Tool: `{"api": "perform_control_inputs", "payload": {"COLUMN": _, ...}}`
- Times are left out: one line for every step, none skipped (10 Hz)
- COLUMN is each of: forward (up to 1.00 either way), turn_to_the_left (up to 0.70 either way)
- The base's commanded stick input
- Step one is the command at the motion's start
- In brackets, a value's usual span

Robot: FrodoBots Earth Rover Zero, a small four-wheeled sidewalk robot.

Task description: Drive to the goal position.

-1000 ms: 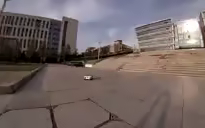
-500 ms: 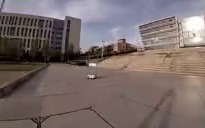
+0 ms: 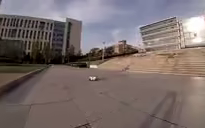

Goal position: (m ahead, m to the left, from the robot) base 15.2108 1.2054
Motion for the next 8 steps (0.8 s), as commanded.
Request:
{"api": "perform_control_inputs", "payload": {"forward": 0.70, "turn_to_the_left": 0.00}}
{"api": "perform_control_inputs", "payload": {"forward": 0.70, "turn_to_the_left": 0.00}}
{"api": "perform_control_inputs", "payload": {"forward": 0.70, "turn_to_the_left": 0.00}}
{"api": "perform_control_inputs", "payload": {"forward": 0.70, "turn_to_the_left": 0.00}}
{"api": "perform_control_inputs", "payload": {"forward": 0.70, "turn_to_the_left": 0.00}}
{"api": "perform_control_inputs", "payload": {"forward": 0.70, "turn_to_the_left": 0.00}}
{"api": "perform_control_inputs", "payload": {"forward": 0.70, "turn_to_the_left": 0.00}}
{"api": "perform_control_inputs", "payload": {"forward": 0.70, "turn_to_the_left": 0.00}}
